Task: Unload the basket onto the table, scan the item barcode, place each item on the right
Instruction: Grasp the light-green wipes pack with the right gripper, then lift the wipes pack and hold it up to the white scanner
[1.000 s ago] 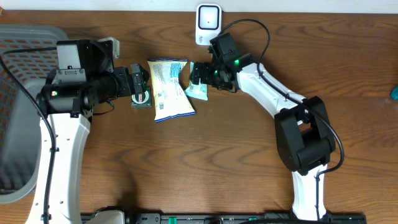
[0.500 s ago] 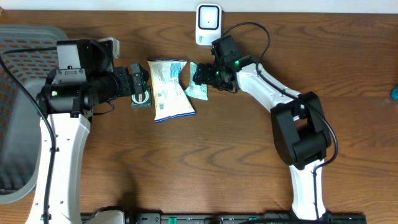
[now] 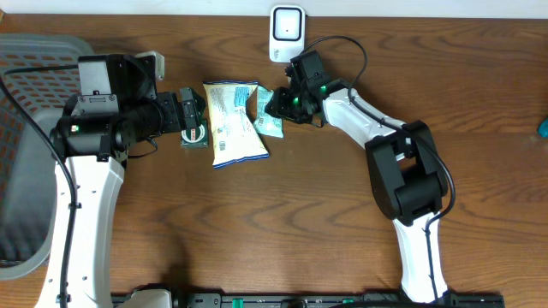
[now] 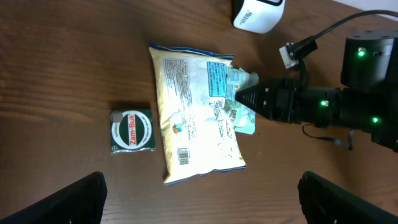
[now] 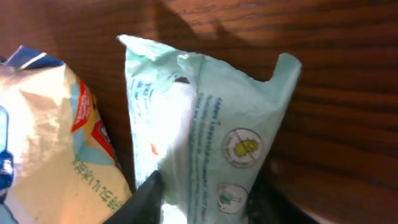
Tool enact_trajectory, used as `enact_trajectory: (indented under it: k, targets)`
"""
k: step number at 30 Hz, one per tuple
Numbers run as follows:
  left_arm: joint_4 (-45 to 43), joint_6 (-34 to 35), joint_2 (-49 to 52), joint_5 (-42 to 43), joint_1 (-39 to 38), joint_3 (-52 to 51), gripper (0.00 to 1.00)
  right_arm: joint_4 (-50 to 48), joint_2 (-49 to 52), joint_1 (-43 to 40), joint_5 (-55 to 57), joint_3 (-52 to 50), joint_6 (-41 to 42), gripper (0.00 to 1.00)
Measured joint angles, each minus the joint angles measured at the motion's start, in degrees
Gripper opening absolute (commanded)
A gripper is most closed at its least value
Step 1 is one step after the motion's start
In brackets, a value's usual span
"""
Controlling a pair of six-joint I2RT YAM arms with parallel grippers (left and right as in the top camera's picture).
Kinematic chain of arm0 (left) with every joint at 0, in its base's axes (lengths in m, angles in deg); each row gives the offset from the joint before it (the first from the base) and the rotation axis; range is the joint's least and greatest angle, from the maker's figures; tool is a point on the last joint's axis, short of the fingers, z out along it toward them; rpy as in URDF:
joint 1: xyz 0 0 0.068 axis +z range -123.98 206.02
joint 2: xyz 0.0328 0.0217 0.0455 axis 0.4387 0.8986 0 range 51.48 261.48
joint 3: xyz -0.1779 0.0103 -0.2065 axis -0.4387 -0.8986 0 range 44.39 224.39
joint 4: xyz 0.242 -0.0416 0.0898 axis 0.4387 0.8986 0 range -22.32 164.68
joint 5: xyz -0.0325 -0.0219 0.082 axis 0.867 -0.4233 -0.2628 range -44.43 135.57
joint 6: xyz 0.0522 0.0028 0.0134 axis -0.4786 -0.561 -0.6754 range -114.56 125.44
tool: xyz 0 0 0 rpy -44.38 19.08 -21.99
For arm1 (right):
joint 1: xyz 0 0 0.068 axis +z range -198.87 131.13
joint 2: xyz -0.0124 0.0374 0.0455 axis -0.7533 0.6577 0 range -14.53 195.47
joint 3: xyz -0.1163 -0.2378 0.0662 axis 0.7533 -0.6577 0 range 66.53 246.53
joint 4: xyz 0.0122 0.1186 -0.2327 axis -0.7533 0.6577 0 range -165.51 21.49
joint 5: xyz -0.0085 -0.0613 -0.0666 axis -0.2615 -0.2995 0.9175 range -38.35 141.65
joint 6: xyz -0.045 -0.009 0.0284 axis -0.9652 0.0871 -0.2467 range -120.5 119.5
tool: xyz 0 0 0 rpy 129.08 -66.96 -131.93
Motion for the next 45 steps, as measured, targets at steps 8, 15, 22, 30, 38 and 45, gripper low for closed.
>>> enact_trajectory:
  k: [8, 15, 22, 30, 38, 45]
  targets:
    - [0.0, 0.02, 0.0, 0.0, 0.0, 0.0, 0.98, -1.07, 0.52, -0.7, -3.08, -0.02, -1.42, 0.01]
    - [0.0, 0.02, 0.0, -0.02, 0.0, 0.0, 0.98, -0.63, 0.72, -2.69, -9.86, -0.37, -4.7, 0.01]
    - [0.02, 0.0, 0.0, -0.02, 0.0, 0.0, 0.98, -0.39, -1.09, -5.25, -20.76, -1.03, -8.52, 0.01]
    - [0.0, 0.0, 0.0, -0.02, 0.0, 0.0, 0.98, -0.39, -10.21, -6.16, -29.9, -1.07, -11.56, 0.01]
    - [0.02, 0.0, 0.0, -0.02, 0.0, 0.0, 0.98, 5.9, -21.29, -6.45, -23.85, -1.07, -14.34, 0.01]
    - [0.02, 0.0, 0.0, 0.0, 0.0, 0.0, 0.98, 17.99, -31.67, -6.36, -8.83, -1.07, -15.96, 0.01]
